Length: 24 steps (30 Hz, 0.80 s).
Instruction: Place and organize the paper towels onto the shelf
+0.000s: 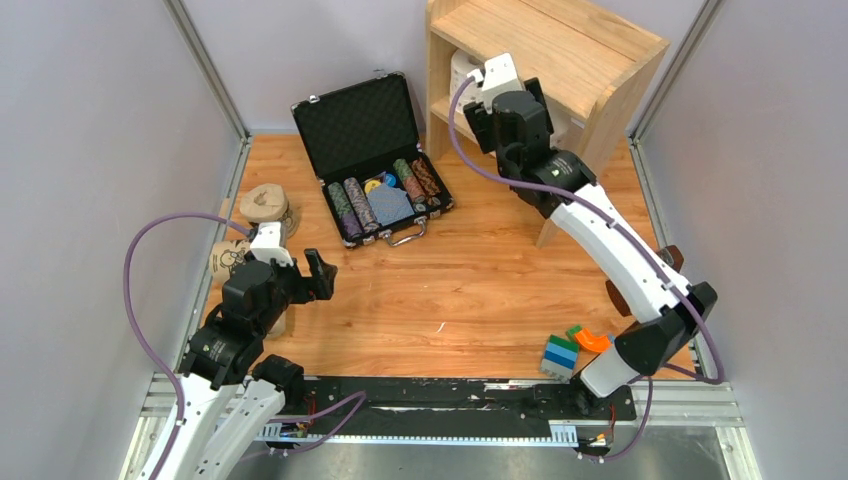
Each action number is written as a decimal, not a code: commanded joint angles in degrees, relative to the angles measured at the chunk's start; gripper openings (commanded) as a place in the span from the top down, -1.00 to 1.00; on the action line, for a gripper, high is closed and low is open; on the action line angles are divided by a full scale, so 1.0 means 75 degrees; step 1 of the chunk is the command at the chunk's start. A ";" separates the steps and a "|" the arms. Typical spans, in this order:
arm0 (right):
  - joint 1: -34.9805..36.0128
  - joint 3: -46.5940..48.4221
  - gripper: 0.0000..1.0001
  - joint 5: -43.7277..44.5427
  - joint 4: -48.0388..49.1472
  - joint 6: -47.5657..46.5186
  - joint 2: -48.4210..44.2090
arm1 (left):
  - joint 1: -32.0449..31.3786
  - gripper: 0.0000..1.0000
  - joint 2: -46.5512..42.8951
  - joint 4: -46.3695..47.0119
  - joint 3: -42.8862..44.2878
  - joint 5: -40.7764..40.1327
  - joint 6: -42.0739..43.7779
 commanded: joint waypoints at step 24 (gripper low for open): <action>0.1350 -0.3899 -0.95 -0.3993 -0.0153 0.2978 -0.2884 | 0.0015 -1.00 0.2748 -0.2093 0.1442 -0.2600 -0.2047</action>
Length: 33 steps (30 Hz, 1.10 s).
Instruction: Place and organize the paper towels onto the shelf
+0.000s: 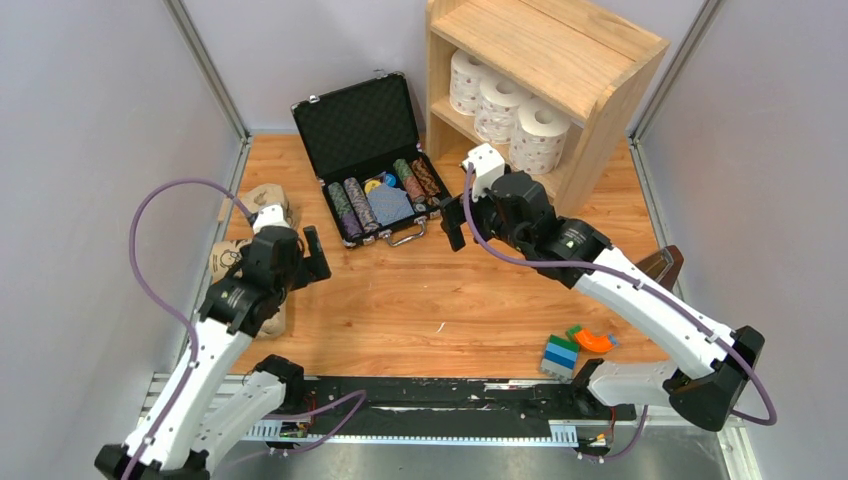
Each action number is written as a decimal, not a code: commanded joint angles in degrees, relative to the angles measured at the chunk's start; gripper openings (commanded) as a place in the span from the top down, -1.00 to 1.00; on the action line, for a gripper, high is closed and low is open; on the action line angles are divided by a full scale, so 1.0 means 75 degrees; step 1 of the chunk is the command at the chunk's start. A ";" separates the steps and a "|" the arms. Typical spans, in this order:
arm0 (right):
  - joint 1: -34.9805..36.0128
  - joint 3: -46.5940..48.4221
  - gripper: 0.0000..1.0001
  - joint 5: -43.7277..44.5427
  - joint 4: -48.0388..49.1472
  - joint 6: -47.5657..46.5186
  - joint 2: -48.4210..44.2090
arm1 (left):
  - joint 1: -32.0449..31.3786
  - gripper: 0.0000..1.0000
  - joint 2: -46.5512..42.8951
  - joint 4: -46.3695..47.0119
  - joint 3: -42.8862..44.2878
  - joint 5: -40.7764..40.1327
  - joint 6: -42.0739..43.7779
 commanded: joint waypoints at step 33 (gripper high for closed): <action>-0.0621 -0.2460 -0.97 -0.2235 0.1101 0.1157 -0.1232 | 0.5465 -1.00 0.2982 -0.0558 0.0681 0.1363 0.0021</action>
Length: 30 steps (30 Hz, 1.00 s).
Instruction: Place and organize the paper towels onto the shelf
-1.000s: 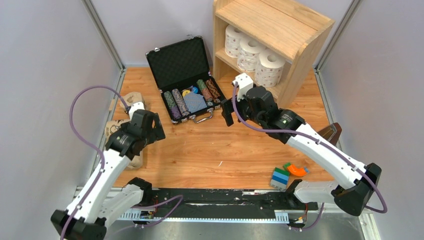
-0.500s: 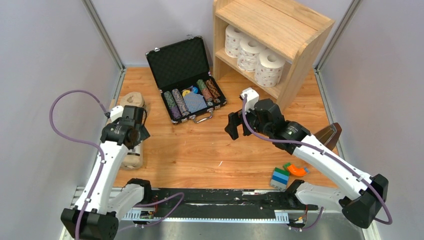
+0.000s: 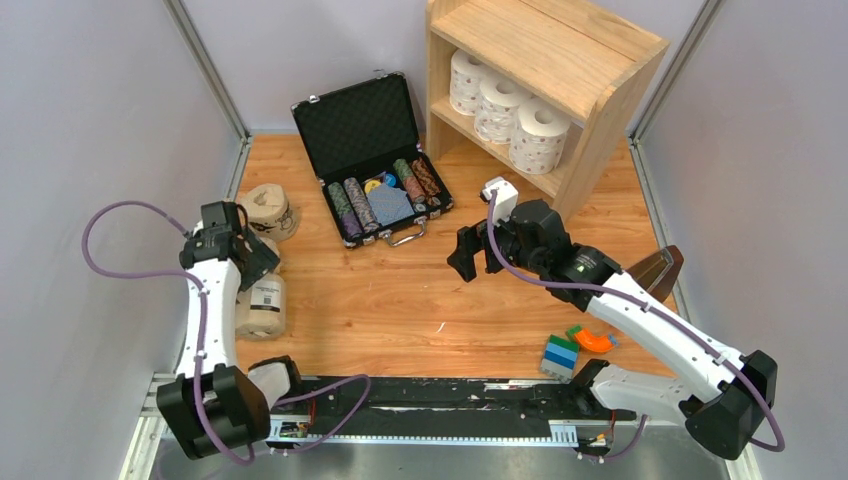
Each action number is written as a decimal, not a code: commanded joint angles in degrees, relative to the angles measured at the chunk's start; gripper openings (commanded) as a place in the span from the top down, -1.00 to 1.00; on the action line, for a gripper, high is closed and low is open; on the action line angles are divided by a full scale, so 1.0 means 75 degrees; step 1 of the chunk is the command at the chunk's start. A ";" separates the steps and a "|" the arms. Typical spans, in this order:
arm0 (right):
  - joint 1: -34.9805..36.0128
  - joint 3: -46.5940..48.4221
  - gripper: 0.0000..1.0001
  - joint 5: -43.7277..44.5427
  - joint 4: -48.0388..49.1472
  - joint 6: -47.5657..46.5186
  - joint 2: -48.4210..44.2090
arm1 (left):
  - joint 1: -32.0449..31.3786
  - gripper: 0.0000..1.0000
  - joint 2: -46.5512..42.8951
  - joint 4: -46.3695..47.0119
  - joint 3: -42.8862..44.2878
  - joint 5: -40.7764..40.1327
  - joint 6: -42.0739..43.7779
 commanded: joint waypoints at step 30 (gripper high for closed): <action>-0.0059 -0.0064 -0.97 -0.0637 0.0577 0.0221 0.0313 | -0.2350 -1.00 -0.0568 0.2952 -0.1707 0.5154 -0.1879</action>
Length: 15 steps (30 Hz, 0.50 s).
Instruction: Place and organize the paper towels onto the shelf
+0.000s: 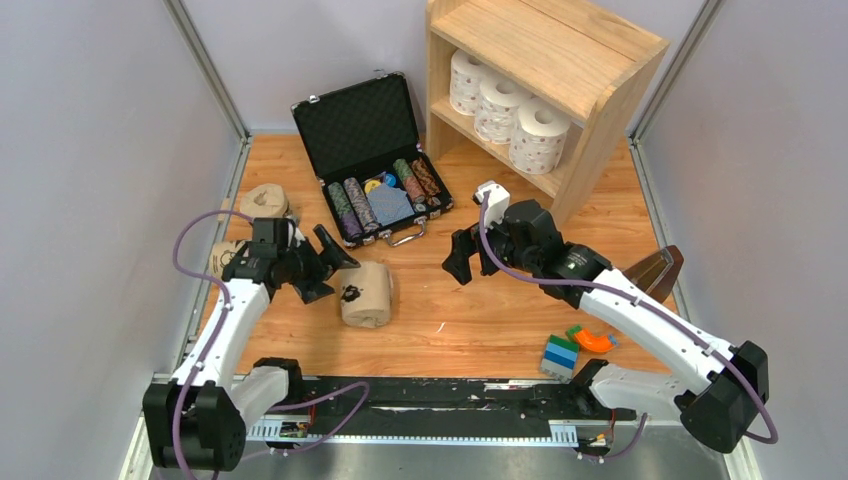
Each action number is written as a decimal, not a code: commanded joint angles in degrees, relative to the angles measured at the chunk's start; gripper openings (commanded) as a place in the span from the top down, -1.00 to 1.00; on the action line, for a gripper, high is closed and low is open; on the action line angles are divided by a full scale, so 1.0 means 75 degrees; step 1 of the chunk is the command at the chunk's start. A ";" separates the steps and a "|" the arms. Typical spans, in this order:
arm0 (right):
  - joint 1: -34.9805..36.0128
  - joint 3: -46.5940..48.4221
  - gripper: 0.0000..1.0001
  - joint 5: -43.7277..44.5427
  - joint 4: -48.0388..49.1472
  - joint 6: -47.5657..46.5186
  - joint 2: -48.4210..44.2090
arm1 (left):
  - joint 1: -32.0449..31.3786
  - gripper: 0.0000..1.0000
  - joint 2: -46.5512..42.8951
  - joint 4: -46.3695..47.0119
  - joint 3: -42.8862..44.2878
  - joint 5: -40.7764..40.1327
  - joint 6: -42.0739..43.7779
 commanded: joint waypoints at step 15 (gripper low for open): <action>-0.0031 0.0372 -0.97 -0.0571 0.0154 0.0730 0.0543 | -0.1676 -1.00 0.0341 0.0253 0.0130 -0.0637 0.0384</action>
